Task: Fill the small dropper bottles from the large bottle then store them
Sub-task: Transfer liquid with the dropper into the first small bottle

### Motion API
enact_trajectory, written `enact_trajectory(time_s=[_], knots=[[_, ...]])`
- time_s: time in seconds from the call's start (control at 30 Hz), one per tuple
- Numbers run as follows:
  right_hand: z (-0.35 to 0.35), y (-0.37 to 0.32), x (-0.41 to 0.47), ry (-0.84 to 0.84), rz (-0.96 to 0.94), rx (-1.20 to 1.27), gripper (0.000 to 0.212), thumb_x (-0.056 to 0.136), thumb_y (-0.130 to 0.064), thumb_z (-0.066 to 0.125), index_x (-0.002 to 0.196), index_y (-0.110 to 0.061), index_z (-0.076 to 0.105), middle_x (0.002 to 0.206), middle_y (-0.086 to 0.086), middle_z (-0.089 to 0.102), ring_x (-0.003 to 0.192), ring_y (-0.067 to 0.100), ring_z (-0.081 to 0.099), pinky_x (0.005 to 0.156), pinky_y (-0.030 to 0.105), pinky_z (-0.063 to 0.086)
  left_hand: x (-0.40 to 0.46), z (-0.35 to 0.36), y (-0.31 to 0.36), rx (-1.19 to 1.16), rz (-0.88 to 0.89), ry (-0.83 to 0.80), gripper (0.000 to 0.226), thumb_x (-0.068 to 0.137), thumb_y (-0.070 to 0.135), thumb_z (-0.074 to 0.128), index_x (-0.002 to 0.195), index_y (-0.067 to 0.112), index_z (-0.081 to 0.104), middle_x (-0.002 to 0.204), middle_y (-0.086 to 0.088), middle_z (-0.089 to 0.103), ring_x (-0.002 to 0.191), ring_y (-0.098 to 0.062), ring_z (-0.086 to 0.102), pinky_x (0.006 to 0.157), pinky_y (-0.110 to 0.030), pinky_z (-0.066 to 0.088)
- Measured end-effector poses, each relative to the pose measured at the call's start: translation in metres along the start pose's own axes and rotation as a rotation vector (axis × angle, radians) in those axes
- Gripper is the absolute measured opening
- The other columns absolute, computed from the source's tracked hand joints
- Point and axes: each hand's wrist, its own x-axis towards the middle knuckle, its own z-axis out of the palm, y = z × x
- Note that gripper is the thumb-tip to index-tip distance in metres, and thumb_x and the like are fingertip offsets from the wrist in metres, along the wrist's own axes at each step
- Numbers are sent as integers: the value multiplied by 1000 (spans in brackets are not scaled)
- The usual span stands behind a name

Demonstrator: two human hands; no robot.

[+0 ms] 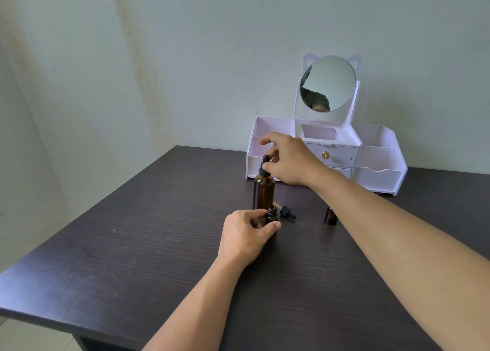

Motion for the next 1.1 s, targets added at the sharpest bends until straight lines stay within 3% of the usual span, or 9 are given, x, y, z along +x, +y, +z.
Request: enact_trajectory(time_s=[0.1, 0.3, 0.5, 0.7, 0.83, 0.93, 1.1], knots=[[0, 1, 0, 10, 5, -19, 56, 79, -19, 72, 131, -20, 50, 97, 2, 68, 91, 20, 64, 87, 37, 53, 0, 0, 0, -4, -1, -1, 53, 80, 42, 74, 128, 22, 63, 71, 9, 62, 65, -3, 58, 62, -11, 43], [1, 1, -1, 5, -2, 0, 57, 79, -14, 70, 132, -19, 49, 104, 3, 70, 95, 21, 64, 89, 36, 53, 0, 0, 0, -2, -5, -8, 54, 81, 42, 74, 129, 21, 61, 71, 9, 62, 63, -3, 58, 62, -11, 44], [-1, 3, -3, 12, 40, 20, 61, 76, -28, 73, 132, -22, 49, 111, 1, 66, 96, 20, 64, 89, 38, 53, 0, 0, 0, -9, -16, -10, 51, 80, 42, 74, 127, 22, 64, 69, 10, 61, 62, -2, 57, 60, -10, 43], [1, 25, -25, -10, 174, -17, 40, 81, -8, 60, 119, -20, 56, 105, 1, 67, 97, 21, 61, 88, 37, 52, -2, -1, 3, -9, -9, 8, 48, 79, 42, 76, 122, 23, 67, 66, 11, 61, 60, 0, 56, 60, -10, 42], [21, 38, -47, -156, 248, -175, 38, 80, -23, 72, 115, -19, 60, 111, 5, 66, 102, 24, 61, 88, 37, 52, -4, -1, 5, -10, 4, 2, 34, 80, 38, 76, 111, 26, 72, 65, 8, 61, 59, -2, 54, 63, -20, 51], [34, 42, -60, -170, 246, -246, 42, 80, -32, 74, 116, -20, 57, 112, 3, 64, 102, 24, 59, 83, 36, 51, -5, -2, 6, -10, 19, -10, 23, 80, 37, 76, 102, 30, 73, 64, 7, 61, 58, -4, 53, 68, -31, 54], [29, 45, -61, -81, 279, -259, 32, 79, -22, 70, 110, -19, 59, 108, 4, 65, 97, 24, 60, 81, 38, 53, -3, -1, 3, -15, 16, 0, 38, 80, 38, 76, 115, 24, 70, 66, 9, 61, 60, -3, 55, 65, -23, 52]])
